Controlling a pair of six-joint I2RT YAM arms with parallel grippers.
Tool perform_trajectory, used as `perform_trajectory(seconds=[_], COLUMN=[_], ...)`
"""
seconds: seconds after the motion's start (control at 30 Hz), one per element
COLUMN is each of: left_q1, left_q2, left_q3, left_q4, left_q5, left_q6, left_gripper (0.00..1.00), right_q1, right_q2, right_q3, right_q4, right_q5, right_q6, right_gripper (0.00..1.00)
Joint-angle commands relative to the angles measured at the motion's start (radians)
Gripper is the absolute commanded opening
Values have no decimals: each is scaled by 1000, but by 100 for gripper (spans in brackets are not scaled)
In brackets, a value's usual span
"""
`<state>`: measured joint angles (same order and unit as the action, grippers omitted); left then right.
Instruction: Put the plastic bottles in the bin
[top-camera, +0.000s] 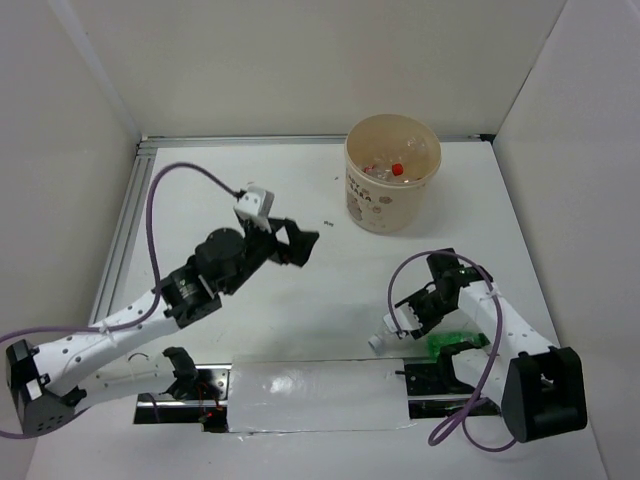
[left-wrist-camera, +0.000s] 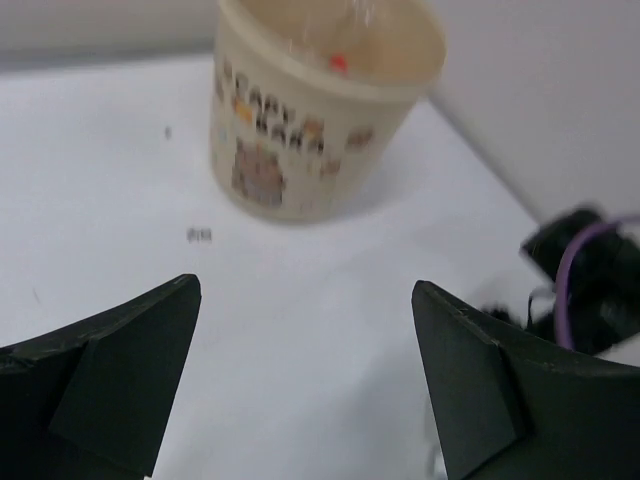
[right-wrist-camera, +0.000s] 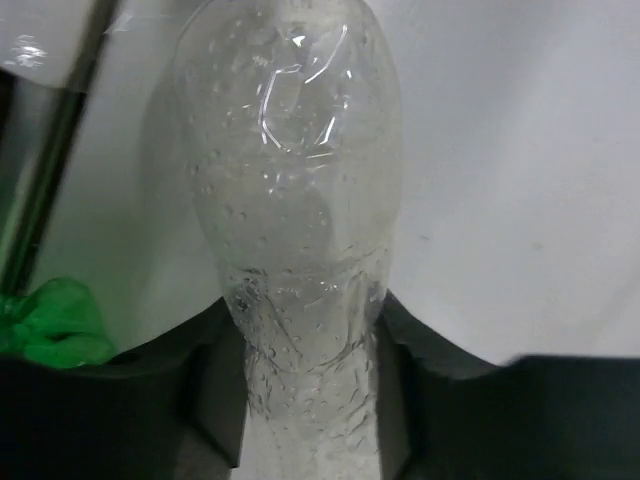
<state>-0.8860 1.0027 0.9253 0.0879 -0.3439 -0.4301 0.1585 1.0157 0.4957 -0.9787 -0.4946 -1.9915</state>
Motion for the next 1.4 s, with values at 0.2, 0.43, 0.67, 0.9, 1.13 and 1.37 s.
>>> perform_trajectory(seconds=[0.2, 0.43, 0.67, 0.9, 1.13, 1.37], left_q1=[-163, -194, -212, -232, -232, -241], left_q2=[-283, -205, -6, 189, 192, 246], left_q3=[-345, -333, -246, -97, -149, -138], left_q4=[-126, -94, -28, 24, 87, 128], left_q5=[-110, -22, 155, 224, 244, 370], left_q6=[-220, -177, -67, 53, 42, 120], left_gripper=[98, 98, 99, 99, 99, 99], right_q1=[13, 32, 32, -30, -169, -290], right_q2=[84, 165, 424, 515, 414, 201], right_q3=[524, 797, 949, 1086, 1190, 803], right_q4=[44, 653, 767, 626, 42, -149], right_q5=[-337, -255, -75, -179, -293, -10], right_q6=[460, 1216, 1367, 1444, 994, 731], right_gripper=[26, 33, 51, 100, 95, 45])
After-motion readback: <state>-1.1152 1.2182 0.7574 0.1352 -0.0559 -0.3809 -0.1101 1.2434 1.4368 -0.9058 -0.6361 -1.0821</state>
